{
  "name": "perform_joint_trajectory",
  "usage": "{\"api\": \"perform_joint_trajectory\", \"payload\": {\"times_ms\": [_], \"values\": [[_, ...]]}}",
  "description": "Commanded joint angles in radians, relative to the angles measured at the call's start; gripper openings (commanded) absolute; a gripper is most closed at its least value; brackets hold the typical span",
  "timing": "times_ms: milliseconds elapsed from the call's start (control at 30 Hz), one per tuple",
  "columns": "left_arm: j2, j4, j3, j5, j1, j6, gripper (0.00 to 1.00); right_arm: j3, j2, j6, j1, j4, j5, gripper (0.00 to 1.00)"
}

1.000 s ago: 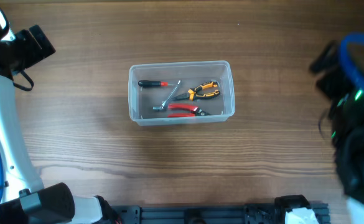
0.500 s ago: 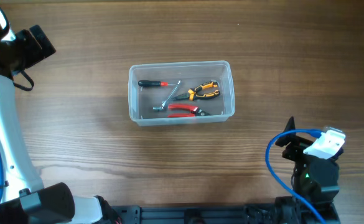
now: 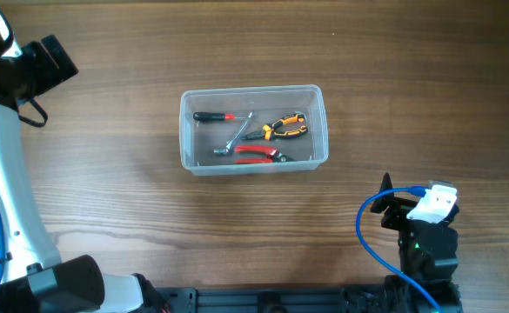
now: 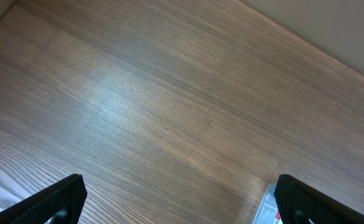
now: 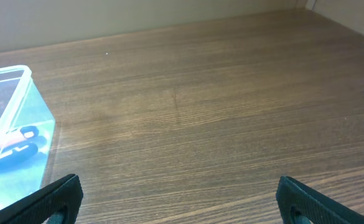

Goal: Pack container

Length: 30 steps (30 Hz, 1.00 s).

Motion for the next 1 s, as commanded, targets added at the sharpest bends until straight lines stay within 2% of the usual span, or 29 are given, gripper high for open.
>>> {"api": "perform_joint_trajectory", "payload": {"times_ms": [0, 267, 333, 433, 500, 533, 600, 700, 733, 867, 967], "values": [[0.004, 0.002, -0.005, 0.005, 0.005, -0.012, 1.00, -0.002, -0.017, -0.015, -0.004, 0.005, -0.016, 1.00], [0.004, 0.002, -0.005, 0.005, 0.005, -0.012, 1.00, -0.002, -0.017, -0.015, -0.004, 0.005, -0.016, 1.00], [-0.033, 0.003, -0.010, 0.005, -0.010, -0.012, 1.00, -0.002, -0.017, -0.015, -0.004, 0.005, -0.016, 1.00], [-0.172, 0.009, -0.126, 0.005, -0.108, -0.012, 1.00, -0.002, -0.017, -0.015, -0.004, 0.005, -0.016, 1.00], [-0.340, 0.014, -0.322, -0.001, -0.224, -0.011, 1.00, -0.002, -0.017, -0.016, -0.004, 0.005, -0.016, 1.00], [-0.428, 0.086, -0.433, -0.042, -0.270, -0.003, 1.00, -0.002, -0.017, -0.015, -0.004, 0.005, -0.016, 1.00], [-0.658, 0.359, -0.702, -0.031, -0.338, -0.023, 1.00, -0.002, -0.017, -0.016, -0.004, 0.005, -0.016, 1.00], [-1.001, 0.743, -1.080, -0.006, -0.364, -0.176, 1.00, -0.002, -0.017, -0.016, -0.004, 0.005, -0.016, 1.00], [-1.111, 0.811, -1.189, -0.006, -0.364, -0.209, 1.00, -0.002, -0.017, -0.016, -0.004, 0.005, -0.016, 1.00], [-1.422, 0.856, -1.482, -0.035, -0.363, -0.214, 1.00, -0.002, -0.017, -0.015, -0.004, 0.005, -0.016, 1.00], [-1.524, 0.857, -1.604, -0.053, -0.363, -0.214, 1.00, -0.002, -0.017, -0.015, -0.004, 0.005, -0.016, 1.00]]}}
